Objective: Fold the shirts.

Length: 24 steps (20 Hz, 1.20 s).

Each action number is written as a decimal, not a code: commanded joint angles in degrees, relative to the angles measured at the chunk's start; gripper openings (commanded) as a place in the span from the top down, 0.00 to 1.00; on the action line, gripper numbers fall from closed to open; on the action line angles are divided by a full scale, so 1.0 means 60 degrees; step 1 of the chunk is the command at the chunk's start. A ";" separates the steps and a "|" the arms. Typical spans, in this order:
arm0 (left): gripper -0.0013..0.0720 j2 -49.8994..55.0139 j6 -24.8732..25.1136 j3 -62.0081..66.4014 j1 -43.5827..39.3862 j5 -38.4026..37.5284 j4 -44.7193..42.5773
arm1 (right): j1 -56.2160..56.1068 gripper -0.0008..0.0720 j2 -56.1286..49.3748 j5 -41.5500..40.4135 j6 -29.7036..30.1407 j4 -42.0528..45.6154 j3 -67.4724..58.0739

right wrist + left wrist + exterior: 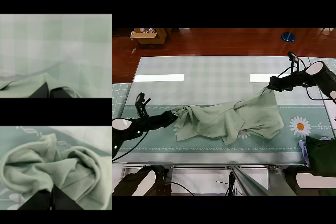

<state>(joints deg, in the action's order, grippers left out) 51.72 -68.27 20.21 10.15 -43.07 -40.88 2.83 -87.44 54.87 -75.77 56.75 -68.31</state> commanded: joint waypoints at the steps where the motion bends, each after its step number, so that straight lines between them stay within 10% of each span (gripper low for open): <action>1: 0.95 0.1064 0.0062 -0.0007 -0.0375 0.0499 -0.0004 | -0.0051 0.96 -0.0437 -0.0131 0.0004 -0.0095 0.0000; 24: 0.95 0.1257 0.0058 0.1082 -0.0368 0.0066 -0.0007 | -0.0044 0.92 0.0448 -0.0703 0.0000 0.0047 -0.0033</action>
<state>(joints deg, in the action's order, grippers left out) 59.22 -67.92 26.63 7.99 -41.01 -40.91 2.61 -85.06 49.71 -75.75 57.10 -68.47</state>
